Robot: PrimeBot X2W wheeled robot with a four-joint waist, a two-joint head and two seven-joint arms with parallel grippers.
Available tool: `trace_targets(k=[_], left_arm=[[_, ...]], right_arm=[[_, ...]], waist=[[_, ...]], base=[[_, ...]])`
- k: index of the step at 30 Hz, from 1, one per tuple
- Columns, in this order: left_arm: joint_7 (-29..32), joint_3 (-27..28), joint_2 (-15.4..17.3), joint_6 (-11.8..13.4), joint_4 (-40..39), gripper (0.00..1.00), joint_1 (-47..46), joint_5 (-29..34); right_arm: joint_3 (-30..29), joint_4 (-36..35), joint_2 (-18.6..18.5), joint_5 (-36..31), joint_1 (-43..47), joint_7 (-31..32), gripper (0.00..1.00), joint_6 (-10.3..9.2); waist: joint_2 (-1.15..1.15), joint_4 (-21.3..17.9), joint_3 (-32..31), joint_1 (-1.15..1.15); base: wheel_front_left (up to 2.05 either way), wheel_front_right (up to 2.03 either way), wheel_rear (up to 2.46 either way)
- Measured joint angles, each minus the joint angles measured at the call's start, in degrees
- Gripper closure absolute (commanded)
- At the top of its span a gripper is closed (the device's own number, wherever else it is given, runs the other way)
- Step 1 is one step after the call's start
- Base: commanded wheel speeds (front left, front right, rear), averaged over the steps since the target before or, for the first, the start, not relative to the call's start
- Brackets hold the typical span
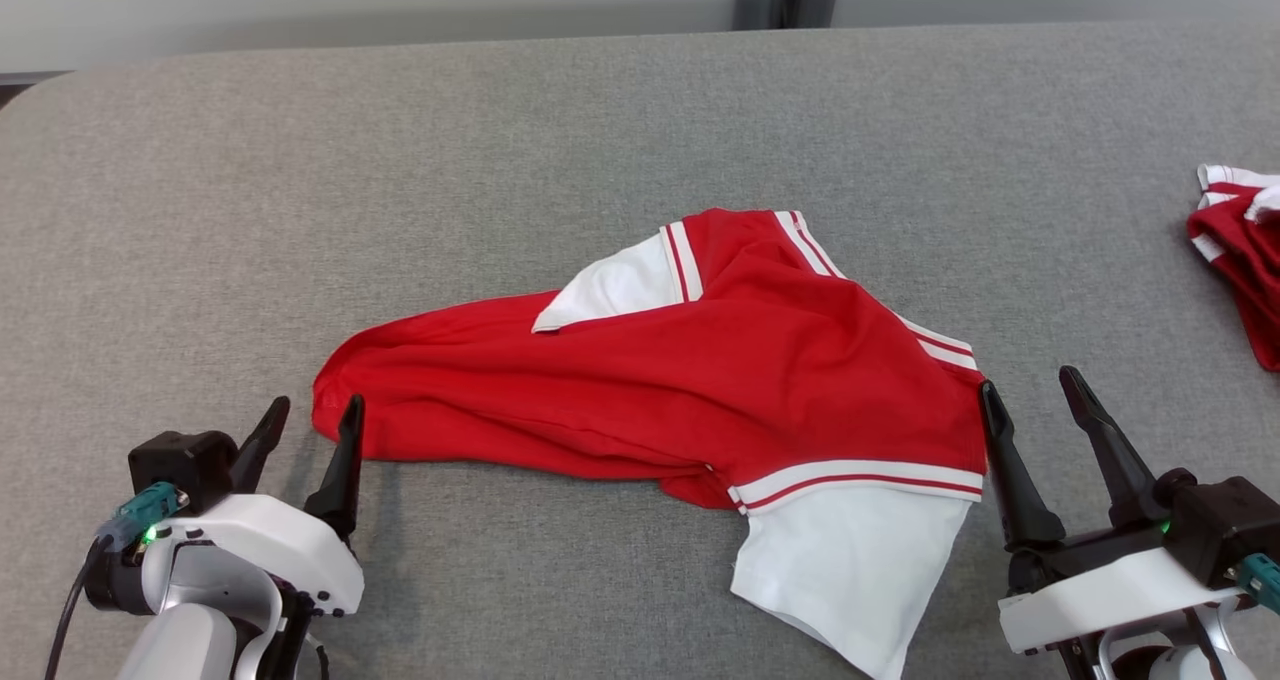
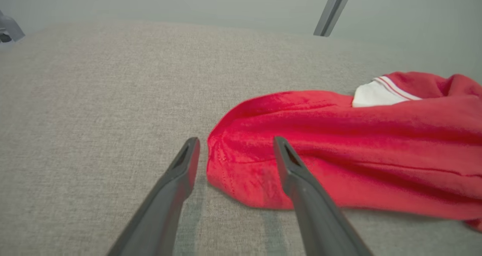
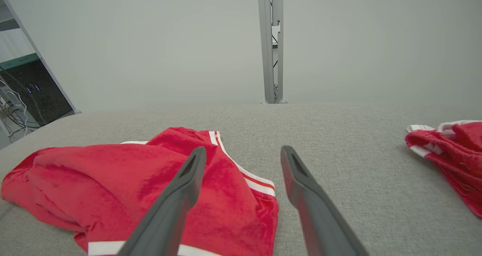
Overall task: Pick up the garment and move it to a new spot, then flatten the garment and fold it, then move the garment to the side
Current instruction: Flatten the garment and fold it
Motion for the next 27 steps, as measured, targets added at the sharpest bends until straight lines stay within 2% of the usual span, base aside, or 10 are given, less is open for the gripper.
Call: trace_targets(k=[10, 11, 12, 13, 14, 21, 27], left_arm=[[-0.3, 0.3, 0.5, -2.8, 12.2, 0.00, -5.6, -2.5], [-0.5, 0.3, 0.5, -3.0, 12.8, 0.14, -6.0, -2.8], [-1.0, 0.2, 0.5, -3.4, 13.4, 0.55, -6.3, -2.8], [-1.0, 0.2, 0.5, -3.4, 13.4, 0.93, -6.3, -2.8], [-1.4, 0.1, 0.6, -3.5, 14.0, 1.00, -6.7, -2.8], [-3.5, -0.8, 0.8, -4.6, 17.6, 1.00, -8.5, -3.2], [-5.3, -1.2, 0.9, -5.1, 20.0, 1.00, -9.3, -3.5]], right_arm=[[0.8, 1.1, 0.1, 0.7, -0.7, -0.5, 0.00, 0.00], [0.9, 1.2, 0.1, 0.8, -0.7, -0.5, 0.00, 0.00], [1.0, 1.3, 0.1, 0.9, -0.7, -0.6, 0.00, 0.00], [1.0, 1.3, 0.1, 0.9, -0.7, -0.6, 0.00, 0.00], [1.1, 1.4, 0.1, 1.0, -0.7, -0.6, 0.00, 0.00], [3.7, 1.1, 0.0, 1.0, 2.6, 0.7, 0.00, 0.00], [8.9, 0.0, -0.4, 2.2, 9.1, 5.3, 0.00, 0.00]], waist=[[0.00, -1.8, 1.8, 0.00], [0.00, -1.9, 1.9, 0.00], [0.00, -2.1, 2.0, 0.00], [0.00, -2.1, 2.0, 0.00], [0.00, -2.2, 2.1, 0.00], [0.00, -2.2, 2.2, 0.00], [0.00, -2.2, 1.9, 0.00]], base=[[0.00, 0.00, 0.00], [0.00, 0.00, 0.00], [0.00, 0.00, 0.00], [0.00, 0.00, 0.00], [0.00, 0.00, 0.00], [0.00, 0.00, 0.00], [0.00, 0.00, 0.00]])
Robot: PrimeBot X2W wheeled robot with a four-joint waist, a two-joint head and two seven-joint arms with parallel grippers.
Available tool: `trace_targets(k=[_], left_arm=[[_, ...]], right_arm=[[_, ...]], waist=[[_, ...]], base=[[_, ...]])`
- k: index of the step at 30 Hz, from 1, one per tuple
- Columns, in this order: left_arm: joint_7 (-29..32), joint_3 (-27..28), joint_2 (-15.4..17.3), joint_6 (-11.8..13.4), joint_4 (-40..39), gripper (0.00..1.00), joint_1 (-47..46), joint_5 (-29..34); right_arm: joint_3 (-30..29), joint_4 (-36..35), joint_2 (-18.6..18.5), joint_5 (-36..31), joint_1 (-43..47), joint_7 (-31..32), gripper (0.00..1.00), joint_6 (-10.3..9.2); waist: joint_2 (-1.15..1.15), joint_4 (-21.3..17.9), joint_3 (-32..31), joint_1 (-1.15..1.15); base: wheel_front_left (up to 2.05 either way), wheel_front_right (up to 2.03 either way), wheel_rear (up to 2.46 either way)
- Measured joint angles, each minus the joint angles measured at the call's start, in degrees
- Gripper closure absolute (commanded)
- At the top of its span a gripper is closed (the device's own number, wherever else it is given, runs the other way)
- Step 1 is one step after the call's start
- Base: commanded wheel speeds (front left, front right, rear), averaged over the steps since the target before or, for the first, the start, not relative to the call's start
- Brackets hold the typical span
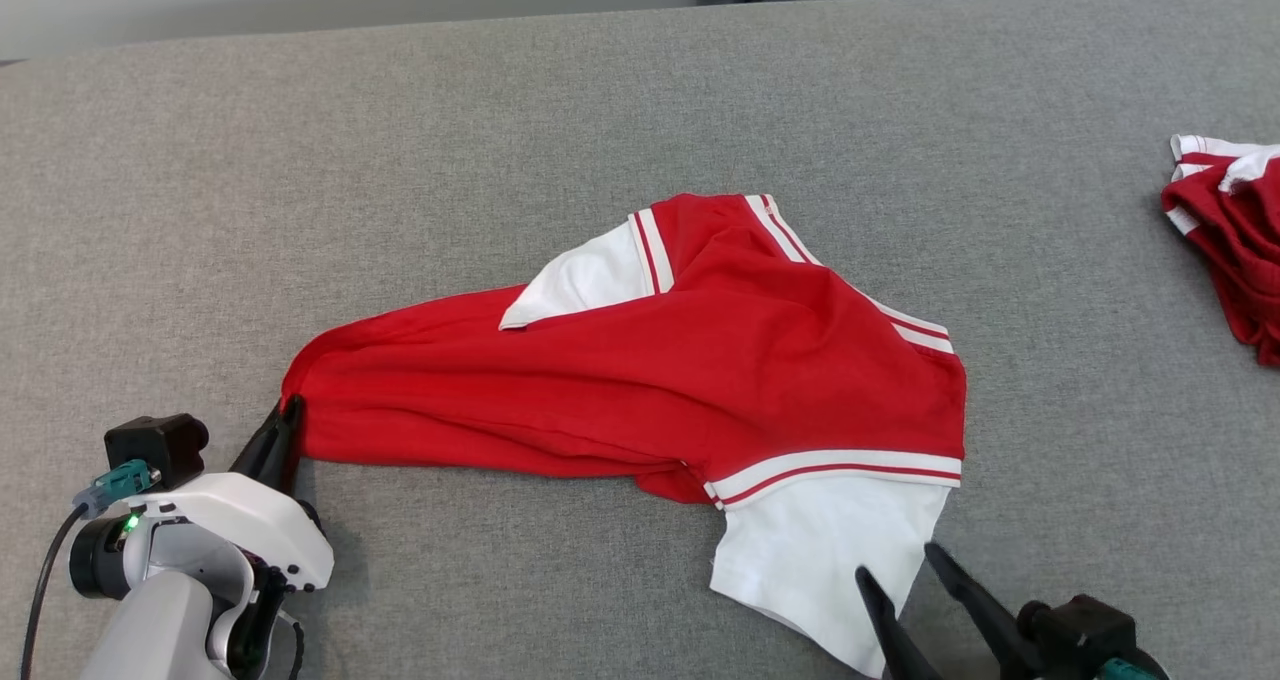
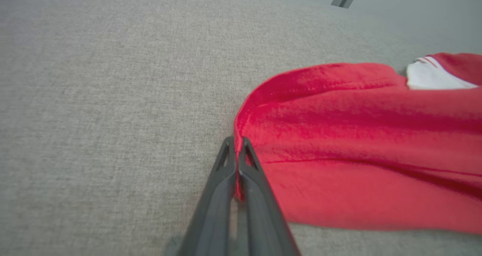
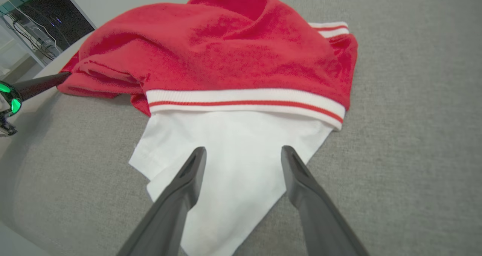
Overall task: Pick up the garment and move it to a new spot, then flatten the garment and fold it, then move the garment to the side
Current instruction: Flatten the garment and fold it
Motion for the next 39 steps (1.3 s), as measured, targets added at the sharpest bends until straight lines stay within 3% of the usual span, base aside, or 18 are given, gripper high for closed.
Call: trace_targets(k=[8, 17, 18, 19, 20, 27, 39], left_arm=[[-1.2, -0.7, 0.2, -0.4, 2.0, 1.00, -1.1, -0.5], [-2.3, -1.9, -0.2, -0.8, 3.6, 1.00, -2.7, -1.1], [-2.4, -2.0, -0.2, -0.8, 3.7, 1.00, -2.9, -1.2], [-2.5, -2.1, -0.2, -0.9, 3.9, 1.00, -3.0, -1.3], [-2.8, -2.2, -0.2, -0.9, 3.9, 1.00, -3.1, -1.3], [-4.6, -2.3, 0.3, -0.9, 3.3, 1.00, -3.1, -1.8], [-4.9, -1.8, 1.6, 1.5, -6.6, 1.00, -3.1, -1.6]], right_arm=[[3.1, -0.8, -3.1, 3.6, 6.4, 8.1, 0.00, 0.00], [4.9, 2.2, -2.9, 6.7, 3.4, 9.8, 0.00, 0.01], [5.1, 2.6, -2.8, 7.1, 2.9, 9.8, 0.07, 0.01], [5.3, 3.1, -2.8, 7.4, 2.4, 10.0, 0.66, 0.01], [5.4, 3.6, -2.8, 7.9, 2.0, 10.1, 1.00, 0.01], [4.3, 4.0, -2.8, 9.1, 1.1, 8.7, 1.00, 0.00], [-4.2, -4.5, -3.8, 4.7, -6.0, 2.8, 1.00, 0.00]], waist=[[0.00, -0.3, 0.1, 0.00], [0.00, 0.4, 0.7, 0.00], [0.00, 0.6, 0.7, 0.00], [0.00, 0.7, 0.7, 0.00], [0.00, 0.7, 0.6, 0.00], [0.00, 1.0, 0.0, 0.00], [0.00, 0.0, -1.8, 0.00]], base=[[0.00, 0.00, 0.00], [0.00, 0.00, 0.00], [0.00, 0.00, 0.00], [0.00, 0.00, 0.00], [0.00, 0.00, 0.00], [0.00, 0.00, 0.00], [0.00, 0.00, 0.00]])
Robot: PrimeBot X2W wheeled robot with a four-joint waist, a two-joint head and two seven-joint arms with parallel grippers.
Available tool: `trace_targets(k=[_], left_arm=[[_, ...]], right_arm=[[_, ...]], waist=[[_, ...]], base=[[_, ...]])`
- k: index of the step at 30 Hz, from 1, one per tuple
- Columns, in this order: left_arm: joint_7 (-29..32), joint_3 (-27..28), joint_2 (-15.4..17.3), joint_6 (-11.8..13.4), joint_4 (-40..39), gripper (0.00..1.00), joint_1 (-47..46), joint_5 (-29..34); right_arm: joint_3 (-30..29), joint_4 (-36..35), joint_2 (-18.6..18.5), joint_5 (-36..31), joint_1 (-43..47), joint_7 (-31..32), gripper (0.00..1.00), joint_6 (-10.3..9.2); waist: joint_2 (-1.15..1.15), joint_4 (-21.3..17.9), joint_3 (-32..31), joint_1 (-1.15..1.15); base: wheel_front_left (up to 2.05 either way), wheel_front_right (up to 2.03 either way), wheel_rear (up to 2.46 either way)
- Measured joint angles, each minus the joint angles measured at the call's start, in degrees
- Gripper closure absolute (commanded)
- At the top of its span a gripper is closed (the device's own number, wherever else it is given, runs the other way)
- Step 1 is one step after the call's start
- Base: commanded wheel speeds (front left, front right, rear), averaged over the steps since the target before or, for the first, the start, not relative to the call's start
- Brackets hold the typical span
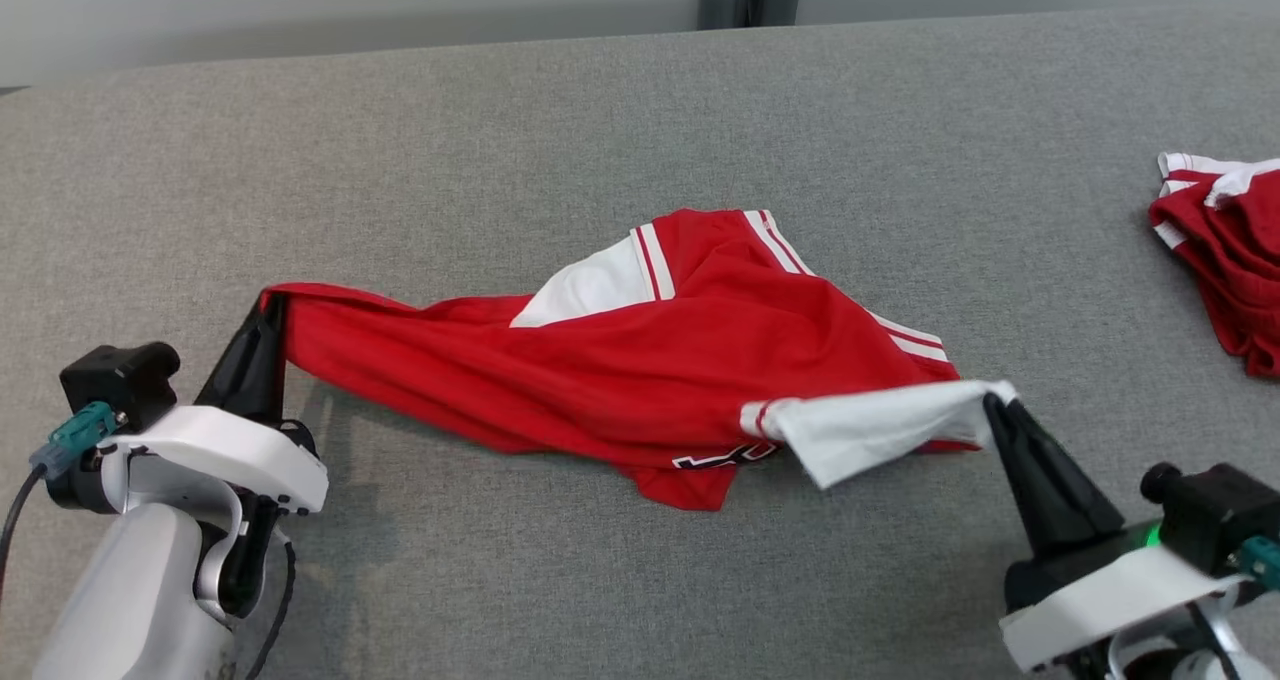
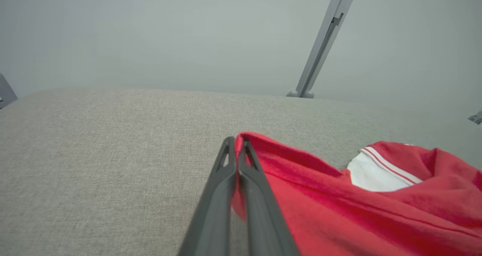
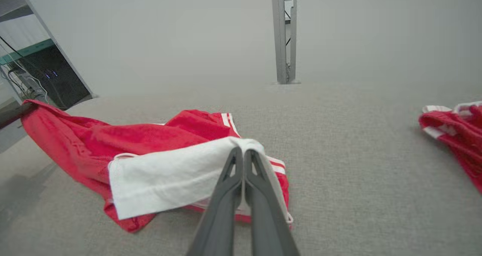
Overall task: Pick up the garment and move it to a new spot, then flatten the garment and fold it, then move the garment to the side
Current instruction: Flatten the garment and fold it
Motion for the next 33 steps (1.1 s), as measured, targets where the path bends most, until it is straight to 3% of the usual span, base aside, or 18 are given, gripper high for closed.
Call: trace_targets(k=[9, 19, 33], left_arm=[[3.8, 1.7, 2.2, 3.2, -14.0, 1.00, -3.6, -0.5], [9.0, 2.8, 6.1, 5.0, -25.5, 1.00, -12.7, 0.8], [13.1, 2.4, 8.3, 5.1, -30.1, 1.00, -20.8, 1.3]], right_arm=[[-5.8, -2.1, -2.3, -1.6, -14.0, -3.1, 1.00, 0.00], [-7.1, -2.8, -7.5, -1.4, -31.7, -3.6, 1.00, 0.01], [-5.4, 2.4, -10.9, 1.7, -46.4, -3.4, 1.00, 0.01]], waist=[[0.00, 0.0, -2.0, 0.00], [0.00, 0.2, -4.5, 0.00], [0.00, 0.5, -5.2, 0.00]], base=[[0.00, 0.00, 0.00], [0.00, 0.00, 0.00], [0.00, 0.00, 0.00]])
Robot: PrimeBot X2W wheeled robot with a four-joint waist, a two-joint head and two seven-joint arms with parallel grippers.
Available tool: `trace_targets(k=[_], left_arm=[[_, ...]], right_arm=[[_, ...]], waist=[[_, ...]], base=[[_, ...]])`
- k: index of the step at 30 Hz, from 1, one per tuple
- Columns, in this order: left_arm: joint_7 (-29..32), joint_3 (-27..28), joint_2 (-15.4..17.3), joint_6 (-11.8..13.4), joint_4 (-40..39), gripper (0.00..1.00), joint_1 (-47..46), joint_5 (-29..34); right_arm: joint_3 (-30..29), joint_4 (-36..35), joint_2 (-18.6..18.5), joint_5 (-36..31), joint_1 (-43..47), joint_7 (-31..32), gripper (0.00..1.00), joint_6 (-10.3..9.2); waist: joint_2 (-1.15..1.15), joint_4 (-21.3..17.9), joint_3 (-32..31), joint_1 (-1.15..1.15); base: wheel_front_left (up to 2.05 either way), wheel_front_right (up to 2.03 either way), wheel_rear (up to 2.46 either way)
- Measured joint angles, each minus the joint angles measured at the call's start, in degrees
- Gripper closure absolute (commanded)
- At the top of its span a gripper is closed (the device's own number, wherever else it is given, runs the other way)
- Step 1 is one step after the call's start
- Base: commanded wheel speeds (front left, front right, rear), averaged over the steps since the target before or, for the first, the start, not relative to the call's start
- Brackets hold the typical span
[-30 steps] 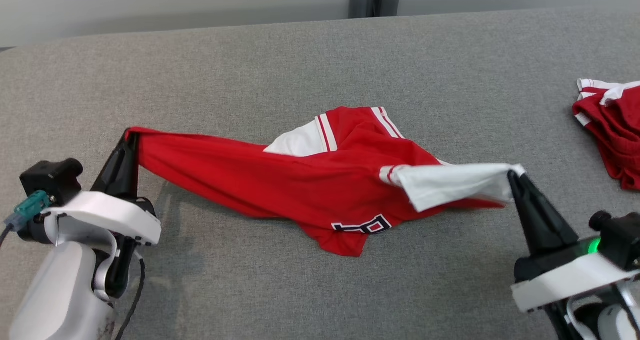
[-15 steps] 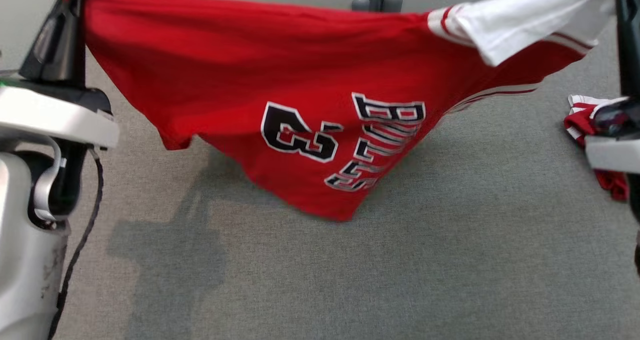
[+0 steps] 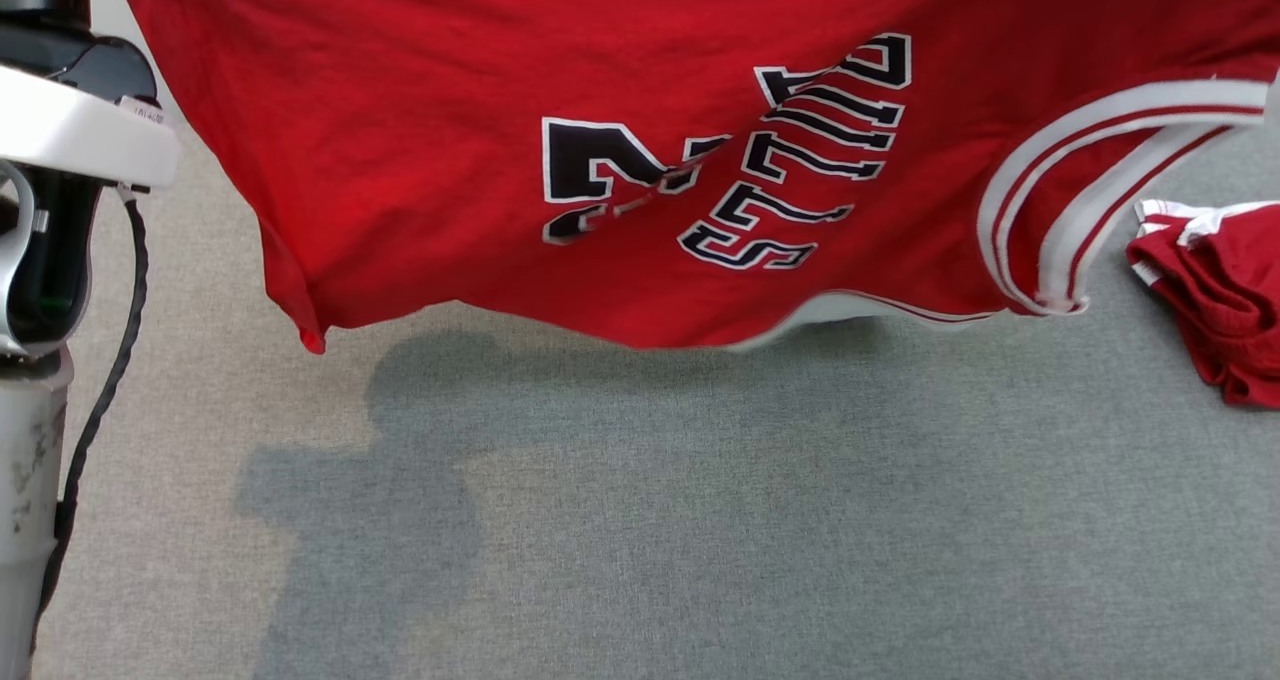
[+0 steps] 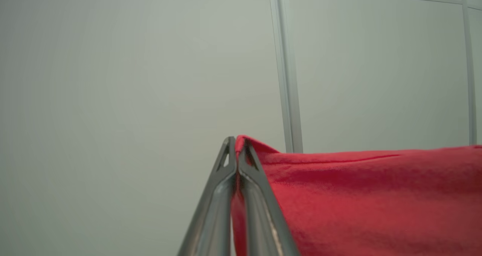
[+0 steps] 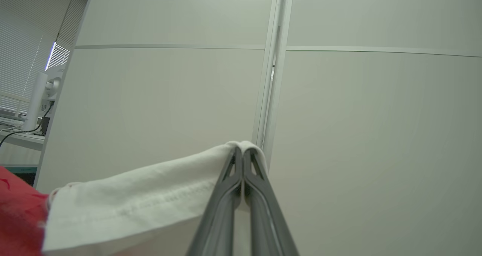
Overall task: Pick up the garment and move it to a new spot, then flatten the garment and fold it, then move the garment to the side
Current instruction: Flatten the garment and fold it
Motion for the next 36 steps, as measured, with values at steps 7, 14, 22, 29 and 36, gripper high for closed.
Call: trace_targets(k=[7, 14, 22, 29, 36], left_arm=[[-0.2, -0.7, -0.8, -1.6, 5.5, 1.00, -5.4, -1.0], [-4.6, -2.4, -3.4, -4.6, 20.5, 1.00, -19.5, -1.1], [-10.9, -4.2, -7.2, -6.5, 37.4, 1.00, -34.9, -0.6], [-13.9, -4.3, -9.7, -7.5, 51.2, 1.00, -40.6, -3.1], [-12.9, -4.2, -11.4, -7.8, 63.5, 1.00, -36.7, -8.4]], right_arm=[[3.3, 6.8, -0.8, 2.1, -7.5, -1.0, 1.00, -0.01], [10.6, 21.8, -0.1, 3.7, -23.9, -6.8, 1.00, -0.01], [13.9, 38.3, 4.5, 6.5, -40.4, -11.4, 1.00, -0.01], [15.5, 50.7, 9.0, 8.8, -44.7, -12.1, 1.00, -0.01], [18.9, 61.4, 12.2, 12.0, -38.4, -12.1, 1.00, -0.01]], waist=[[0.00, 0.1, 3.2, 0.00], [0.00, -0.2, 8.8, 0.00], [0.00, -0.7, 12.9, 0.00], [0.00, -0.7, 14.5, 0.00], [0.00, -1.1, 16.1, 0.00]], base=[[0.00, 0.00, 0.00], [0.00, 0.00, 0.00], [0.00, 0.00, 0.00], [0.00, 0.00, 0.00], [0.00, 0.00, 0.00]])
